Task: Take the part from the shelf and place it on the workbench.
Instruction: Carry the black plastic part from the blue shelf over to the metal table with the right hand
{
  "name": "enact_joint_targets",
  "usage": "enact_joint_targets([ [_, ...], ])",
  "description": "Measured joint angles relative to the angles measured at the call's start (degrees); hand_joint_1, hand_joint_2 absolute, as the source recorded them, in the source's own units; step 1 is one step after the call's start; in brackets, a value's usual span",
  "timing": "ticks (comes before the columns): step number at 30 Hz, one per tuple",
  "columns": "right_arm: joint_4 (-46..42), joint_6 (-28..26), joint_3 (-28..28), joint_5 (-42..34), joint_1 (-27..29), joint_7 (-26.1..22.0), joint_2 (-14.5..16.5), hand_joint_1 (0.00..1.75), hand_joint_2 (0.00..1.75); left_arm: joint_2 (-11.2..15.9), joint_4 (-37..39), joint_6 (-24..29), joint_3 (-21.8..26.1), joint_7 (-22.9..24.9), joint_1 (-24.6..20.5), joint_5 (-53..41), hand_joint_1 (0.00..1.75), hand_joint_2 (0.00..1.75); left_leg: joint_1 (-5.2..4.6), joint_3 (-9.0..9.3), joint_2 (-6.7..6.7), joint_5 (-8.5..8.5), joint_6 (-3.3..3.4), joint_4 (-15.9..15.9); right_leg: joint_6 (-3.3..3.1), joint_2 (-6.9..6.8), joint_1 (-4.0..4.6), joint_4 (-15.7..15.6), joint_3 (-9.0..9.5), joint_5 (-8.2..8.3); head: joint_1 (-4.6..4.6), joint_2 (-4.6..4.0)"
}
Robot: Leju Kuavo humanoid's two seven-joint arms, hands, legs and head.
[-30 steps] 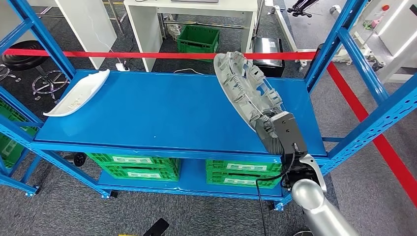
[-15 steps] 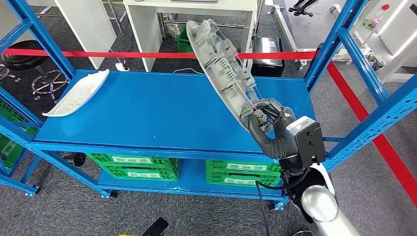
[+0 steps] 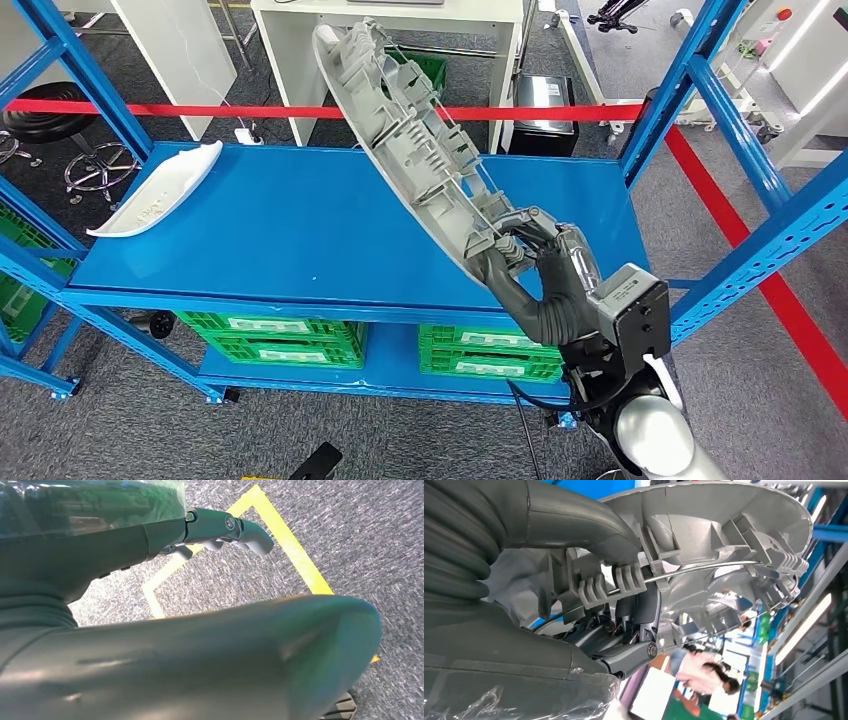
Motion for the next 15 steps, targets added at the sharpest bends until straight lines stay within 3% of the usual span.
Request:
enact_joint_targets([
  [6,-2.5,2.1,1.1,-0.6,0.0,-1.5,-0.1,1.75,1.75,0.0,0.0,0.1,0.0,-0.4,0.0,0.2,0.0,0.0,0.0,-0.06,0.0,0.0,0.0,0.0,0.0,-0.01,0.0,0.0,0.0,0.0,0.0,0.0],
  [10,-4.3,2.5,1.8,-0.3,-0.1,-1.7,-0.1,1.75,1.75,0.0,0.0,0.2,0.0,-0.5,0.1,0.3,0.0,1.75,0.0,-0.08,0.0,0.0,0.0,0.0,0.0,-0.01,0.0,0.0,0.01,0.0,0.0,0.0],
  [15,-5.8,3.4,2.8,-0.3,-0.2,-2.4,-0.1,1.75,1.75,0.0,0.0,0.4,0.0,-0.1,0.1,0.3,0.0,1.75,0.0,-0.08,0.0,0.0,0.0,0.0,0.0,-0.01,-0.01,0.0,0.01,0.0,0.0,0.0],
])
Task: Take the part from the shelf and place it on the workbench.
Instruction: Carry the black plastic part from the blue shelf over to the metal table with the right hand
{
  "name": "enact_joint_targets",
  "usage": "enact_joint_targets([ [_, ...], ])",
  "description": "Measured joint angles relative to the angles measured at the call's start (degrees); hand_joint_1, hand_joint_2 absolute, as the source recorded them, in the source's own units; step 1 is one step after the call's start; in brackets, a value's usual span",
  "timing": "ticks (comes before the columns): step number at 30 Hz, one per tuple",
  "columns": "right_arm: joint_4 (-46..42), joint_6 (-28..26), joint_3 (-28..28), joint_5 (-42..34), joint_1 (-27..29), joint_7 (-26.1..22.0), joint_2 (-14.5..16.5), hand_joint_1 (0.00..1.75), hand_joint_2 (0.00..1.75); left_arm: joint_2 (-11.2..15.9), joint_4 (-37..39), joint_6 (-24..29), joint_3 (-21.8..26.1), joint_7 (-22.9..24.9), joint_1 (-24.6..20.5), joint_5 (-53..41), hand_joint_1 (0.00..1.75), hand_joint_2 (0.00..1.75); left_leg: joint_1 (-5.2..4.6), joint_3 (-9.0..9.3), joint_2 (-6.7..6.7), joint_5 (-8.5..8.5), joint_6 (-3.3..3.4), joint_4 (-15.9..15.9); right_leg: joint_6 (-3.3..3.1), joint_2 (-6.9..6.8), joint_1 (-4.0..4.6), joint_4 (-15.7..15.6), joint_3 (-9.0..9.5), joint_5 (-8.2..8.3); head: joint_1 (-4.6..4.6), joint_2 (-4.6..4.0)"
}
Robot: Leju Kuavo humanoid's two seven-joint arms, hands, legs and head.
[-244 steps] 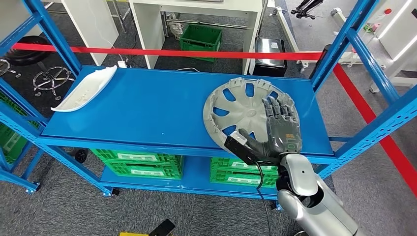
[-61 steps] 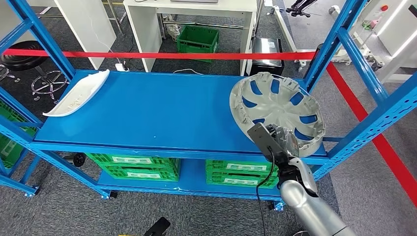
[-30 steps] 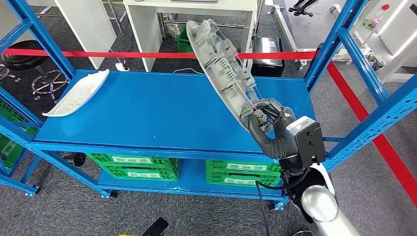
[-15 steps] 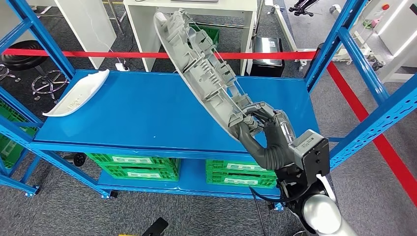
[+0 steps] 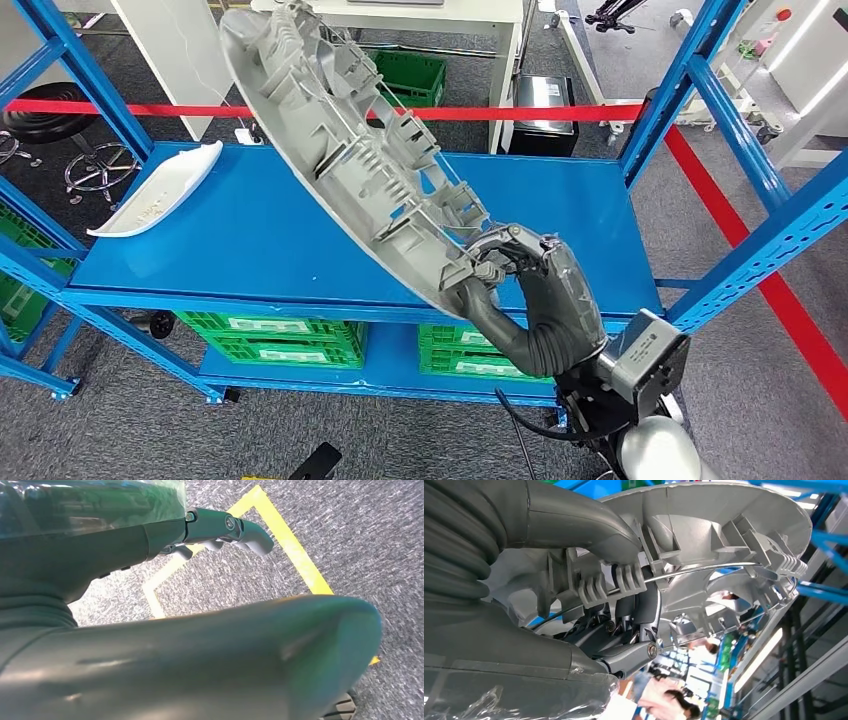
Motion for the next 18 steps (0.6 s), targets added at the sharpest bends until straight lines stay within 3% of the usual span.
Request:
enact_joint_targets([
  [18,-4.0,2.1,2.9,0.0,-1.0,-2.0,0.0,1.75,1.75,0.0,0.0,0.0,0.0,-0.4,0.0,0.2,0.0,1.75,0.0,0.01,0.0,0.0,0.0,0.0,0.0,0.0,-0.01,0.0,0.01,0.0,-0.01,0.0],
])
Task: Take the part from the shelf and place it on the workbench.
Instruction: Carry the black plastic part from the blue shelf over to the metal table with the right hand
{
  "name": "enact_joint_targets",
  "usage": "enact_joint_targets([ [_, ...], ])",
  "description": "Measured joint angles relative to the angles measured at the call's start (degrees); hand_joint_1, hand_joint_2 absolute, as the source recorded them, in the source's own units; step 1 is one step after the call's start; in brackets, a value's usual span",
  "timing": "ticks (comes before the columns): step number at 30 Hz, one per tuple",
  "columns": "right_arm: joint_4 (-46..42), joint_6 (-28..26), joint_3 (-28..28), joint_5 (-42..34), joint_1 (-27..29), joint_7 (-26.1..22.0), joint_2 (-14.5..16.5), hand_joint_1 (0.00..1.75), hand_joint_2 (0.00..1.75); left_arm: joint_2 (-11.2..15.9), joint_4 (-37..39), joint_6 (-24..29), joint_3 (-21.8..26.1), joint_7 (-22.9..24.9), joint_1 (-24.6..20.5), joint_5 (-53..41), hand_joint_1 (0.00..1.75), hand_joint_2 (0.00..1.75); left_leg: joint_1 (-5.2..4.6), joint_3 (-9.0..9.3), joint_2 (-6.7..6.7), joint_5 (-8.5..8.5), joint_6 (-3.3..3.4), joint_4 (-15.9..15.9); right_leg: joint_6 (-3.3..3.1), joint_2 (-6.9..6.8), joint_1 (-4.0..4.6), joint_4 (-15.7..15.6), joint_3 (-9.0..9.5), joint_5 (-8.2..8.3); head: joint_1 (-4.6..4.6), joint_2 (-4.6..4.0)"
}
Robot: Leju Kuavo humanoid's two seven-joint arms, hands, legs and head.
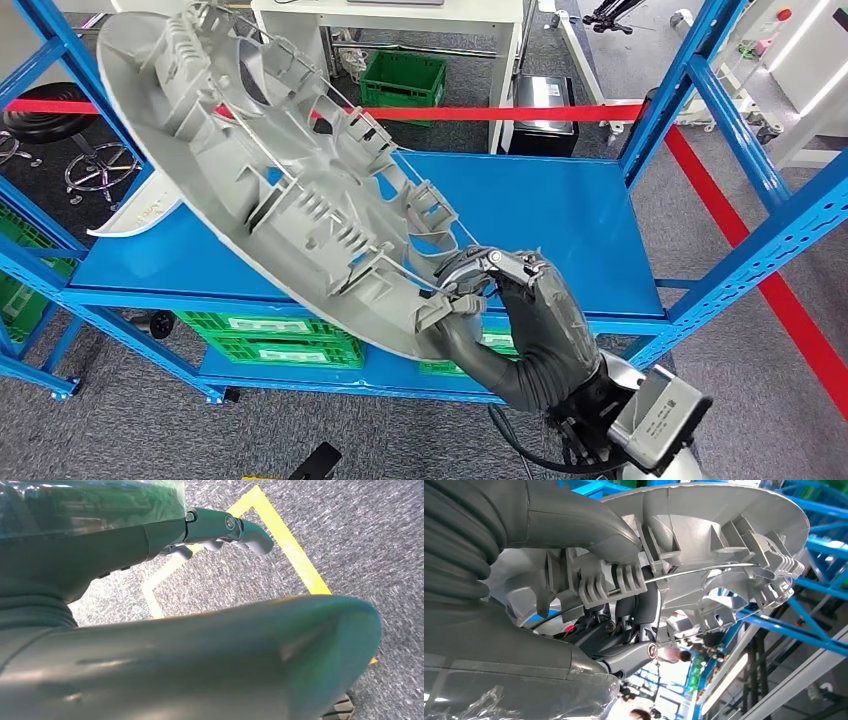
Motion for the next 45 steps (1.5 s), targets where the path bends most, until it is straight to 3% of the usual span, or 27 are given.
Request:
enact_joint_targets([
  [31,-1.5,2.1,2.9,-0.2,-1.1,-1.8,0.9,1.75,1.75,0.4,0.0,-0.2,0.1,-2.5,0.5,4.2,0.0,1.75,0.0,0.01,0.0,0.0,0.0,0.0,0.0,0.0,0.0,0.0,0.01,0.0,0.01,0.0],
  [45,-3.1,-2.6,3.8,4.0,1.4,-0.9,1.3,1.75,1.75,0.8,0.0,-2.6,-0.2,-0.4,0.3,2.5,0.0,1.75,0.0,0.02,0.0,0.0,0.0,0.0,0.0,0.02,0.01,0.0,0.0,0.0,0.0,0.0],
])
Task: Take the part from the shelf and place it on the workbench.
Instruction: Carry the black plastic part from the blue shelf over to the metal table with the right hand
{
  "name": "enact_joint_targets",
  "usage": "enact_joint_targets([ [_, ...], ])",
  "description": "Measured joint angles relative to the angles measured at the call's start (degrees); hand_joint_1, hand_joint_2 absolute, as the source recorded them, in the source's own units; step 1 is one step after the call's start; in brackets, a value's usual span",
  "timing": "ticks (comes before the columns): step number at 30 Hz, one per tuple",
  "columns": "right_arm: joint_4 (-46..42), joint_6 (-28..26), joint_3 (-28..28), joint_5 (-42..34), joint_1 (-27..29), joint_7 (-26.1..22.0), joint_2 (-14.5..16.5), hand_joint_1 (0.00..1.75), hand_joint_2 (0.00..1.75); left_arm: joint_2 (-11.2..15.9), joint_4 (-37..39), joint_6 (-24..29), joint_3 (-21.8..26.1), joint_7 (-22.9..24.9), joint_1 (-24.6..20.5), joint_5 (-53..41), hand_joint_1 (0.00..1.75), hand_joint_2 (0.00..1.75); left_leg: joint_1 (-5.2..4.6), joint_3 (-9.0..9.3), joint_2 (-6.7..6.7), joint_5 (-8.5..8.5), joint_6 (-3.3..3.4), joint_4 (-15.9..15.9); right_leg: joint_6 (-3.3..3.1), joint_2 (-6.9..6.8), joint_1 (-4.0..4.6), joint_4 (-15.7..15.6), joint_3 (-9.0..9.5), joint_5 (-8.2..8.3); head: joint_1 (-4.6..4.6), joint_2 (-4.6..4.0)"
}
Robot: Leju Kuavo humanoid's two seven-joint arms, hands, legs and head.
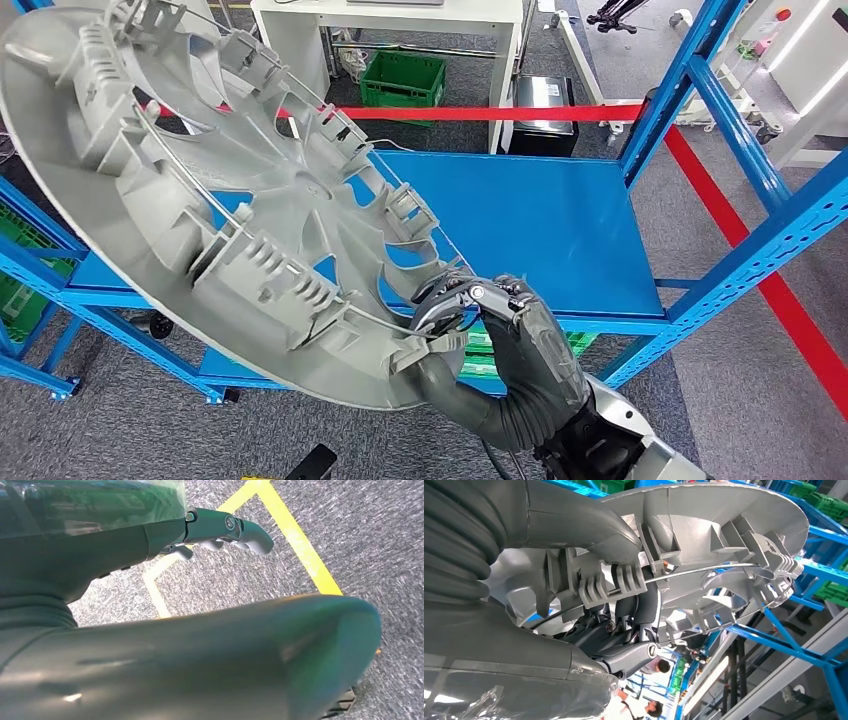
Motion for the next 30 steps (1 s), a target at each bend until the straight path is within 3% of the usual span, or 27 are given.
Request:
enact_joint_targets([
  [10,-1.8,-1.1,0.0,0.9,1.5,0.7,-0.4,1.75,1.75,0.2,0.0,0.4,-0.1,0.0,-0.3,0.0,0.0,1.75,-0.02,0.0,0.0,-0.01,0.01,0.0,0.01,0.01,-0.02,0.0,0.01,0.01,0.0,0.0],
  [22,-2.4,-1.2,0.0,0.8,1.9,1.3,-0.6,1.75,1.75,0.3,0.0,1.0,0.0,-1.0,0.0,1.4,0.0,1.75,-0.5,-0.03,0.0,0.22,0.69,0.0,0.6,-0.01,-0.55,-0.2,0.01,0.35,-0.03,0.0],
  [23,-2.6,-1.2,0.0,0.8,1.9,1.3,-0.6,1.75,1.75,0.2,0.0,1.0,0.0,-1.0,0.0,1.4,0.0,1.75,-0.33,0.1,0.09,0.55,0.94,-0.3,0.85,-0.04,-0.56,0.8,-0.4,-0.42,0.07,0.0],
  [26,-3.1,-1.3,0.0,0.7,2.4,1.4,-0.9,1.75,1.75,0.2,-0.1,1.1,0.0,-1.1,0.2,1.4,0.0,1.75,0.32,0.4,0.41,1.38,1.43,-1.0,2.23,-0.24,-1.46,13.5,-5.78,-6.34,0.45,0.0],
  [27,-3.1,-1.4,0.0,0.6,2.5,1.5,-1.1,1.75,1.75,0.2,-0.1,1.0,0.0,-1.2,0.3,1.4,0.0,1.75,0.39,0.38,0.4,1.31,1.3,-0.9,2.51,-0.29,-1.85,15.4,-6.5,-6.64,0.48,0.0],
  [30,-3.1,-1.6,0.0,0.6,2.6,1.9,-1.3,1.75,1.75,0.1,-0.1,1.0,0.0,-1.3,0.2,1.4,0.0,1.75,0.53,0.22,0.28,0.58,0.37,0.1,2.46,-0.33,-2.13,5.5,-1.49,-1.86,0.6,0.0],
])
